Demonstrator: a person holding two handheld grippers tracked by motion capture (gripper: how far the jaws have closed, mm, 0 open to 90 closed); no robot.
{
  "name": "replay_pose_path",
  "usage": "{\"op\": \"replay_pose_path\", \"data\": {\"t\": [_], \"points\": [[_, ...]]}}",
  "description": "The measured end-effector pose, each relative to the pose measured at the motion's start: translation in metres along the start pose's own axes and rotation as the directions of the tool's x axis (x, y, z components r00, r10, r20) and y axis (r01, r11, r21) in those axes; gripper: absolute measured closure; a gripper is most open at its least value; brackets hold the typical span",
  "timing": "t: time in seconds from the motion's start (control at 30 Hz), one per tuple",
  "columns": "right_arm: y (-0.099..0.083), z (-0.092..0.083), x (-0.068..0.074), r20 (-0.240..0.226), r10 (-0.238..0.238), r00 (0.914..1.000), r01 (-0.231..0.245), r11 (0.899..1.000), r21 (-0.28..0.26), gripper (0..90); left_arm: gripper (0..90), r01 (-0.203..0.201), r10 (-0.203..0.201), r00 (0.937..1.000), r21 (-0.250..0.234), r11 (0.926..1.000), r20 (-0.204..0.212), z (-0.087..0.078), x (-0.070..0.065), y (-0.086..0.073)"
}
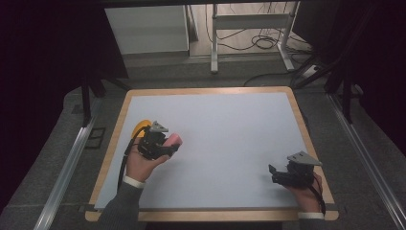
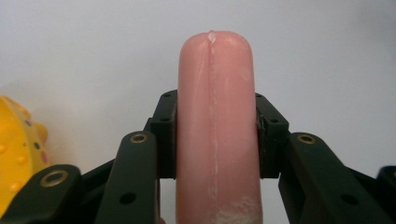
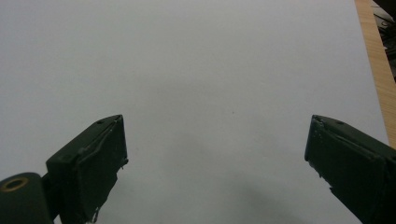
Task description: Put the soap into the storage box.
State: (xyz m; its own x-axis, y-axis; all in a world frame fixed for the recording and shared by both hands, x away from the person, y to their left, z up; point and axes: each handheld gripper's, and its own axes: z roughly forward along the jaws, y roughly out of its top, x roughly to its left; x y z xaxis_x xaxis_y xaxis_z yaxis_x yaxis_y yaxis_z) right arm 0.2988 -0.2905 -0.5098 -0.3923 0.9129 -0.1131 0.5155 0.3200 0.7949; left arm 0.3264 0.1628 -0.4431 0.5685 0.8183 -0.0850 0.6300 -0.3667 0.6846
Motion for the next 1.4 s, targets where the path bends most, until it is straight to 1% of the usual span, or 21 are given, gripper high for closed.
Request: {"op": "replay_pose_path", "data": {"t": [0.1,0.17,0.37,0.43,0.6,0.67,0.77,0.87,0.93,1.23,1.33,1.4], "points": [[0.0,0.0,0.0,0.001,0.001,1.0,-0.001,1.0,0.001,5.3,60.0,0.01,-0.01,0.9998,-0.017,0.9998,-0.015,-0.003,0.004,-0.001],[0.0,0.0,-0.001,0.007,0.006,1.0,-0.006,1.0,0.005,5.3,60.0,0.017,-0.017,0.9996,-0.018,0.9997,-0.024,-0.004,0.009,-0.001],[0.0,0.0,-0.001,0.007,0.006,1.0,-0.006,1.0,0.005,5.3,60.0,0.03,-0.03,0.9989,-0.019,0.9994,-0.034,-0.006,0.016,-0.001],[-0.001,0.0,-0.001,0.007,0.006,1.0,-0.006,1.0,0.004,5.3,60.0,0.036,-0.037,0.9988,-0.025,0.999,-0.033,-0.007,0.017,-0.001],[-0.001,0.001,-0.001,0.008,0.01,0.9999,-0.01,1.0,0.011,5.3,60.0,0.038,-0.038,0.9985,-0.016,0.9992,-0.038,-0.006,0.021,-0.002],[-0.001,0.001,-0.001,0.007,0.01,0.9999,-0.01,1.0,0.011,5.3,60.0,0.046,-0.047,0.998,-0.016,0.9988,-0.042,-0.006,0.023,-0.002],[-0.001,0.002,-0.001,0.008,0.008,0.9999,-0.008,1.0,0.014,5.3,60.0,0.056,-0.057,0.9971,-0.022,0.9982,-0.051,-0.007,0.028,-0.003],[-0.001,0.001,-0.001,0.008,0.007,0.9999,-0.007,1.0,0.014,5.3,60.0,0.062,-0.064,0.9965,-0.026,0.9977,-0.054,-0.008,0.03,-0.003],[-0.001,0.001,-0.001,0.009,0.006,0.9999,-0.006,1.0,0.013,5.3,60.0,0.062,-0.063,0.9969,-0.024,0.9978,-0.048,-0.008,0.031,-0.003],[-0.001,0.001,-0.001,0.011,0.007,0.9999,-0.007,1.0,0.016,5.3,60.0,0.077,-0.08,0.9947,-0.035,0.9964,-0.065,-0.011,0.039,-0.002],[-0.001,0.001,0.0,0.003,0.001,1.0,-0.001,1.0,0.009,5.3,60.0,0.093,-0.096,0.9937,-0.046,0.9946,-0.059,-0.013,0.044,-0.003],[-0.001,0.002,0.0,0.001,0.001,1.0,-0.001,1.0,0.009,5.3,60.0,0.1,-0.103,0.9925,-0.048,0.9938,-0.065,-0.014,0.046,-0.003]]}}
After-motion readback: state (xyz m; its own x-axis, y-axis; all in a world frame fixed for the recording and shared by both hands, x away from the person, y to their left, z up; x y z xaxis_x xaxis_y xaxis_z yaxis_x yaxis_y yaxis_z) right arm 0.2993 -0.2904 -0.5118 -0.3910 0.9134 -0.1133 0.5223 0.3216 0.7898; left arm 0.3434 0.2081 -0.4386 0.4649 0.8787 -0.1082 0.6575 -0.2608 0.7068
